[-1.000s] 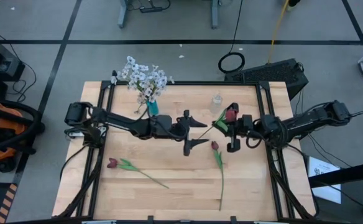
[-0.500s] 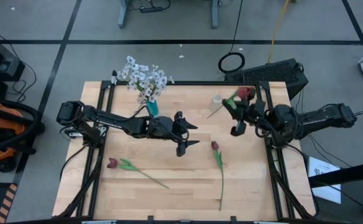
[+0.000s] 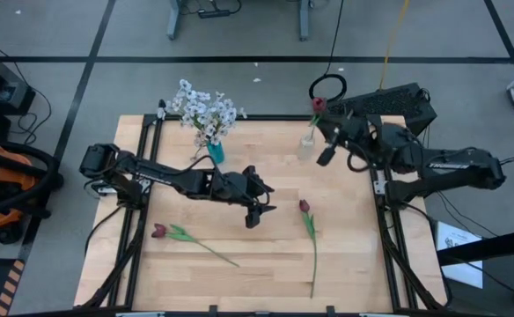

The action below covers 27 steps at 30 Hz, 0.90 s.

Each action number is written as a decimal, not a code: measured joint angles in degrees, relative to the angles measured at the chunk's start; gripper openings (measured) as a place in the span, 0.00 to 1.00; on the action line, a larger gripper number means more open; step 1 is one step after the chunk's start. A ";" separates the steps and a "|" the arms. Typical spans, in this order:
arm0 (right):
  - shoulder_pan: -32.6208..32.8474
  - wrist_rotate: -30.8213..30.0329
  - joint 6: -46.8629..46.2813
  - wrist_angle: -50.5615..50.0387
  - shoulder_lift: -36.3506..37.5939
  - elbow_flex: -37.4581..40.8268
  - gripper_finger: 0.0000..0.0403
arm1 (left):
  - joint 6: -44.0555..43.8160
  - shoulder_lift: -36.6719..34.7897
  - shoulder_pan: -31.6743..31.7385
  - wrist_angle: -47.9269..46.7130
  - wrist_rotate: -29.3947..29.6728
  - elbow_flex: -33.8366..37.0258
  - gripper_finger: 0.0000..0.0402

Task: Sort flowers into vase by color
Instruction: Put the top red tulip into the transparent vase

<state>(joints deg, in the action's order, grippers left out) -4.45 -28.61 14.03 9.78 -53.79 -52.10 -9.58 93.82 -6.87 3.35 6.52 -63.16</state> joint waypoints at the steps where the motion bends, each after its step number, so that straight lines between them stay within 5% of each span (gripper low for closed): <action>1: -1.30 0.19 -0.70 -0.78 -0.02 0.01 0.01 | 0.47 0.00 -0.24 0.05 0.03 0.00 0.65; 13: -13.61 6.46 -5.88 -2.89 -8.01 0.02 0.01 | 1.06 0.17 -1.54 0.88 8.38 0.00 0.48; 27: -15.12 6.30 -9.85 1.35 -12.45 1.78 0.02 | 1.31 1.67 -1.58 0.16 8.79 0.01 0.31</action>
<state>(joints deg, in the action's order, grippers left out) -19.57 -22.31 4.17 11.13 -66.24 -50.32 -8.27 95.50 -8.45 3.51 15.31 -63.15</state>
